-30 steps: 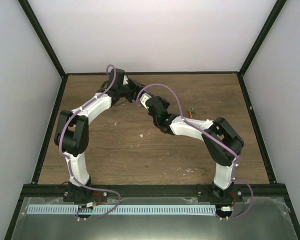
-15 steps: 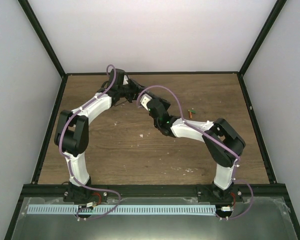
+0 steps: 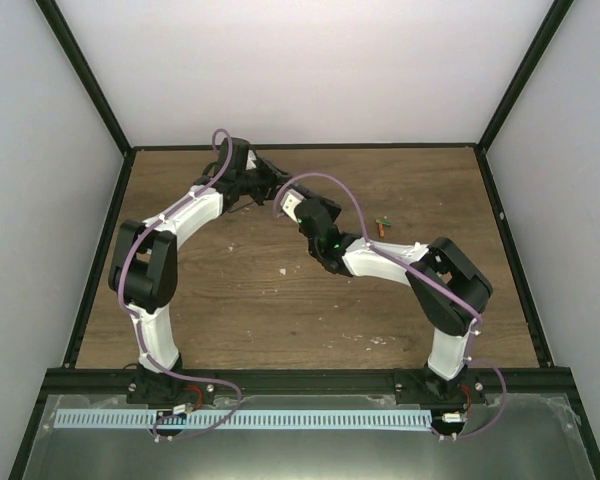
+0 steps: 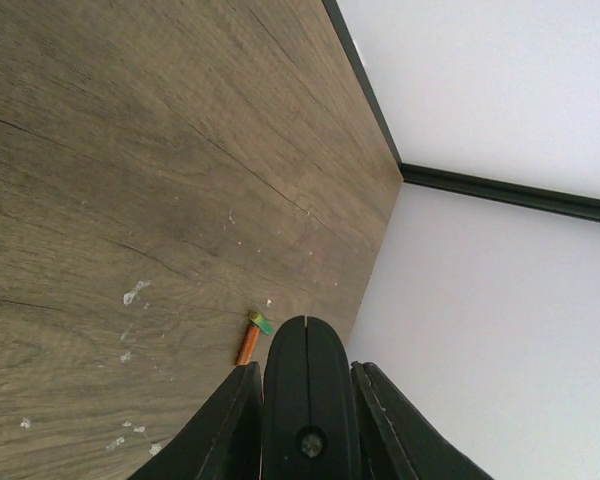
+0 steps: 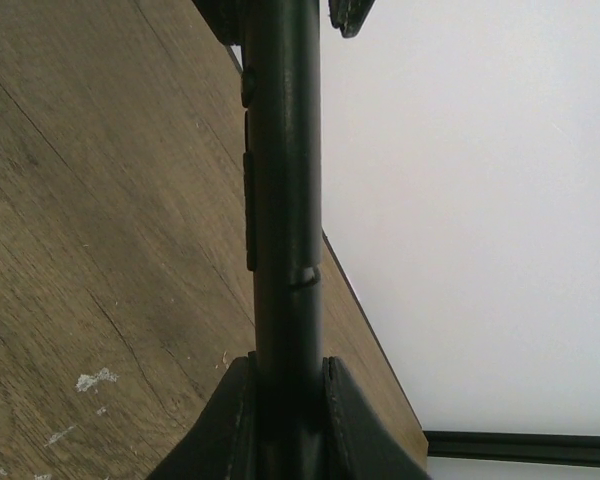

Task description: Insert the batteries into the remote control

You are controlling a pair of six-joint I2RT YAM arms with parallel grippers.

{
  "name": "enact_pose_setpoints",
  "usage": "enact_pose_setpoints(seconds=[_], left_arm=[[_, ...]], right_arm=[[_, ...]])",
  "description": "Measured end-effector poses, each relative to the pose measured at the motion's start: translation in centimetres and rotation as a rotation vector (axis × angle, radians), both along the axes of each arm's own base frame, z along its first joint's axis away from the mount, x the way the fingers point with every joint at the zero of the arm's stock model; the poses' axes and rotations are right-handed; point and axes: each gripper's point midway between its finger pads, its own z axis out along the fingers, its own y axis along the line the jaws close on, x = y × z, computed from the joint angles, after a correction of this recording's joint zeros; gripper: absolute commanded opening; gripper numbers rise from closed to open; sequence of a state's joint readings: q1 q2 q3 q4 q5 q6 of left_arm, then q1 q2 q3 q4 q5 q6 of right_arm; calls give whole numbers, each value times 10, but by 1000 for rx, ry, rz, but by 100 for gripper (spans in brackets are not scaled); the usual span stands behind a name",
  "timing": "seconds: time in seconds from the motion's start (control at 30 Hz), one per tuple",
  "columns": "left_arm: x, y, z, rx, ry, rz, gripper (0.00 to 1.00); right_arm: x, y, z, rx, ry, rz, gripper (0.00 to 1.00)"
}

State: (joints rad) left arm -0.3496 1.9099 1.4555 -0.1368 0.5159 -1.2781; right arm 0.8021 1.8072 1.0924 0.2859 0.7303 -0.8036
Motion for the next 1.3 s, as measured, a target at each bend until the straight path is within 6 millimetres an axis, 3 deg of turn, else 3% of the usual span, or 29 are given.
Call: enact_pose_setpoints(seconds=[0.8, 1.13, 1.3], left_arm=[[1, 7, -8, 53, -1, 18, 26], [2, 7, -8, 56, -10, 15, 10], [2, 7, -7, 53, -9, 16, 6]], right_arm=[[-3, -1, -3, -16, 5, 6, 1], [-4, -1, -4, -23, 8, 10, 1], [-4, -1, -4, -22, 8, 10, 8]])
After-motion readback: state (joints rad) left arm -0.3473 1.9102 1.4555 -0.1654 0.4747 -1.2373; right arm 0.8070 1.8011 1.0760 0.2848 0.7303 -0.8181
